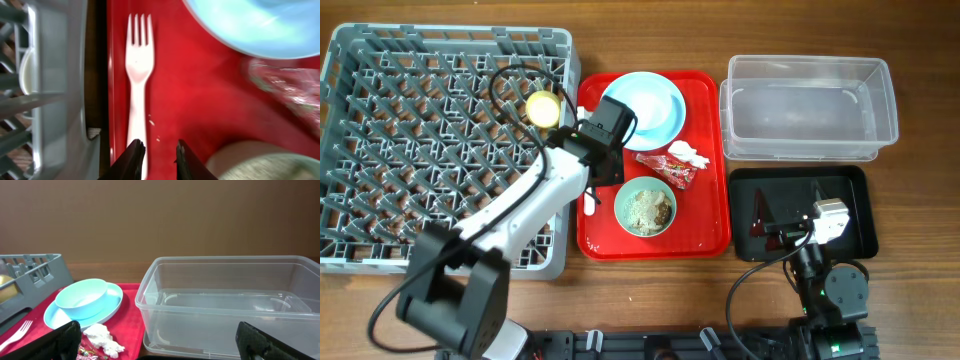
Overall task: Sort waste into correct bins and load items into the dishwasher rack
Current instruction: 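Grasp the white fork and place it in the dish rack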
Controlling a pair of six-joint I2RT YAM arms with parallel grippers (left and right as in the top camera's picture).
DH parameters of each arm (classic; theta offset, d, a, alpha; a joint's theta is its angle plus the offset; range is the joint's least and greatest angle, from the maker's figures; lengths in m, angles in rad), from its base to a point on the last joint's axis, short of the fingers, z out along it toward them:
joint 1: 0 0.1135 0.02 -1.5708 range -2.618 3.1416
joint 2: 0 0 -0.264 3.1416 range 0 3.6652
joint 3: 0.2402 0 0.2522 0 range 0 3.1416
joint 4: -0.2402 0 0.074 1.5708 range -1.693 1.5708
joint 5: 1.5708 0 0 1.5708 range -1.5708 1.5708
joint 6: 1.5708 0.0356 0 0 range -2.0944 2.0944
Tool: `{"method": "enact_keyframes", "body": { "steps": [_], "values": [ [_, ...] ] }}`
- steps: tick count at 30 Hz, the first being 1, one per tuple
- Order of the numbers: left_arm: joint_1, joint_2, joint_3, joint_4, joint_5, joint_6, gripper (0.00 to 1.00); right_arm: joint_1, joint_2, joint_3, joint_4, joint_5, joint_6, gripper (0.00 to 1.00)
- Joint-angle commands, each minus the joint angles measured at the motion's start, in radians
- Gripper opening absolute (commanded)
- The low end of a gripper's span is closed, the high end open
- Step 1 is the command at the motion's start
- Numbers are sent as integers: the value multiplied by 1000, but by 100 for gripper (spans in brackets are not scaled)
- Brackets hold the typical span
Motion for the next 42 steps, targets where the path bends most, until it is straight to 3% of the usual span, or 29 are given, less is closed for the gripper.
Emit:
{"method": "enact_keyframes", "body": {
  "steps": [1, 15, 23, 31, 34, 36, 39, 42],
  "values": [
    [2, 76, -21, 23, -58, -18, 24, -2, -3, -1, 6, -2, -6, 100],
    [2, 148, -115, 214, -133, -18, 26, -2, -3, -1, 6, -2, -7, 100],
    [1, 136, -132, 238, -133, -9, 4, -2, -3, -1, 6, -2, -7, 100],
    [1, -164, -77, 99, -122, -5, 4, -2, -3, -1, 6, -2, -6, 100],
    [3, -327, -77, 81, -122, 75, 4, -2, -3, -1, 6, -2, -7, 100],
    [6, -405, -77, 49, -206, 81, 4, -2, -3, -1, 6, -2, -7, 100],
    [62, -421, -78, 0, -354, 111, 4, -2, -3, -1, 6, -2, -7, 100],
    [114, -373, -79, -17, -304, 115, 4, -2, -3, -1, 6, -2, -7, 100]
  ]
}}
